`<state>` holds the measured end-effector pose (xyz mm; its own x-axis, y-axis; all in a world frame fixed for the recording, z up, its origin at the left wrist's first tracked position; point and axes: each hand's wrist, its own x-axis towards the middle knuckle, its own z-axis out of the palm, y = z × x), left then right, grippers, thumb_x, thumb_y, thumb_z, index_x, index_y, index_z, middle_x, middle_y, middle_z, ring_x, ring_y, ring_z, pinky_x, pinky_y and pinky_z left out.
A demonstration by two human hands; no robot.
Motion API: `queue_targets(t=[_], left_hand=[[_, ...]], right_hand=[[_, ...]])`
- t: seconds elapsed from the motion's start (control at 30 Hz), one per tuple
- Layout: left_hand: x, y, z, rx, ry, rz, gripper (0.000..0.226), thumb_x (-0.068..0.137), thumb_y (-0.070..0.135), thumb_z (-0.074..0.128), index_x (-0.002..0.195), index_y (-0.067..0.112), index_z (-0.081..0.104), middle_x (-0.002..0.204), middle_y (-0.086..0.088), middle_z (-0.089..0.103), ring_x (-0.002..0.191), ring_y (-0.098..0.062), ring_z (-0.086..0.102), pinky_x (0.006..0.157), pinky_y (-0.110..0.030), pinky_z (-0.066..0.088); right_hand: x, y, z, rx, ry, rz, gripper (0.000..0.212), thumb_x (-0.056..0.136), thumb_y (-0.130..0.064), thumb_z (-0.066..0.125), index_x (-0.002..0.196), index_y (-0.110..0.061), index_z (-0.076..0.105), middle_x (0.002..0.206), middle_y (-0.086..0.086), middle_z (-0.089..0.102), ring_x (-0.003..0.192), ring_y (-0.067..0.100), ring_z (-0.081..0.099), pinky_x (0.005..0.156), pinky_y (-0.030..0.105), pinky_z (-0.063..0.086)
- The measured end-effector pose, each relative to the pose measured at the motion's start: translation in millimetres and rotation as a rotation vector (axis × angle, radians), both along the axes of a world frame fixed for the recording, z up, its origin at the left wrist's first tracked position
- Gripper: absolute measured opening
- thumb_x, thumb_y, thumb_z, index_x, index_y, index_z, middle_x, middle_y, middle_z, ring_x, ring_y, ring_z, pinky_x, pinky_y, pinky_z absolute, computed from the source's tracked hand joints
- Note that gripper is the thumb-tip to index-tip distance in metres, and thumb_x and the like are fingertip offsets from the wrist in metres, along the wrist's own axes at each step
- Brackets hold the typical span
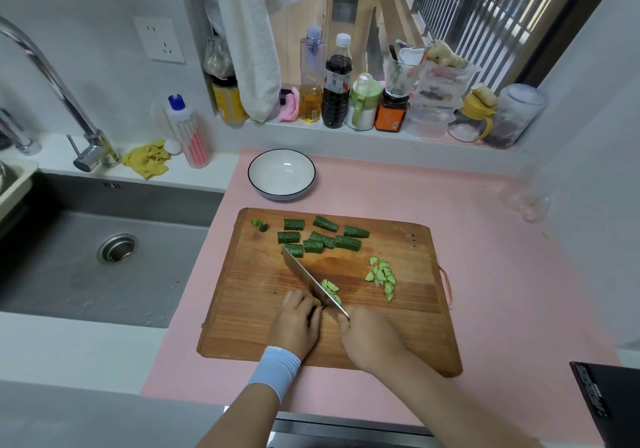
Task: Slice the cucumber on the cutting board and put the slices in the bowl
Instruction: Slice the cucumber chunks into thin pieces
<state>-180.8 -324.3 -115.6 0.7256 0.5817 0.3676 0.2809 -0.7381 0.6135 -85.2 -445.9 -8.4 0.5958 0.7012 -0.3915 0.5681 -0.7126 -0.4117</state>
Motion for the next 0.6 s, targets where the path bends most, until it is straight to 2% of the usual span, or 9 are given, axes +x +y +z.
queue_targets(t=[0.1,0.17,0.3,0.4,0.5,0.6], left_hand=[[0,1,0,0.002,-0.002,0.012,0.003,0.085,0.010,0.063,0.085,0.010,0.066,0.087,0.000,0.058,0.084,-0.017,0.050,0.080,-0.017,0.040],[0,1,-1,-0.011,-0.002,0.024,0.008,0.081,0.004,0.070,0.084,0.010,0.066,0.086,0.000,0.058,0.084,-0.016,0.050,0.080,-0.016,0.040],[0,1,-2,-0.015,-0.020,0.010,0.004,0.083,0.006,0.067,0.084,0.010,0.066,0.085,0.000,0.058,0.083,-0.016,0.050,0.079,-0.018,0.041],[-1,1,-2,-0.014,-0.035,0.012,0.012,0.088,0.016,0.056,0.083,0.010,0.065,0.084,0.000,0.058,0.082,-0.016,0.051,0.079,-0.020,0.042],[0,1,-1,-0.003,-0.049,0.019,0.016,0.088,0.018,0.054,0.081,0.010,0.065,0.082,0.000,0.058,0.082,-0.016,0.050,0.079,-0.018,0.041],[1,2,-2,0.000,-0.061,0.020,0.014,0.087,0.017,0.055,0.079,0.010,0.064,0.081,0.000,0.057,0.081,-0.017,0.049,0.077,-0.021,0.043]], right_hand=[[0,-1,0,0.017,0.010,-0.007,0.028,0.104,-0.035,0.039,0.103,-0.023,0.065,0.094,0.002,0.070,0.085,0.025,0.062,0.066,0.029,0.038],[-2,-2,1,0.020,0.006,-0.003,0.028,0.104,-0.036,0.039,0.103,-0.024,0.064,0.092,0.001,0.069,0.083,0.025,0.062,0.065,0.030,0.039],[-7,-10,4,0.035,-0.031,0.007,0.028,0.103,-0.037,0.037,0.100,-0.027,0.062,0.090,0.002,0.069,0.084,0.027,0.064,0.066,0.033,0.045],[-9,-19,10,0.039,-0.021,0.009,0.024,0.104,-0.037,0.036,0.086,-0.032,0.051,0.085,0.001,0.068,0.079,0.024,0.064,0.066,0.034,0.047],[-9,-26,13,0.030,-0.028,0.010,0.029,0.105,-0.037,0.037,0.077,-0.031,0.045,0.081,-0.003,0.066,0.077,0.022,0.063,0.067,0.035,0.049],[-10,-27,14,0.010,-0.016,0.008,0.038,0.105,-0.036,0.037,0.067,-0.032,0.037,0.071,-0.008,0.056,0.078,0.024,0.063,0.063,0.032,0.043]])
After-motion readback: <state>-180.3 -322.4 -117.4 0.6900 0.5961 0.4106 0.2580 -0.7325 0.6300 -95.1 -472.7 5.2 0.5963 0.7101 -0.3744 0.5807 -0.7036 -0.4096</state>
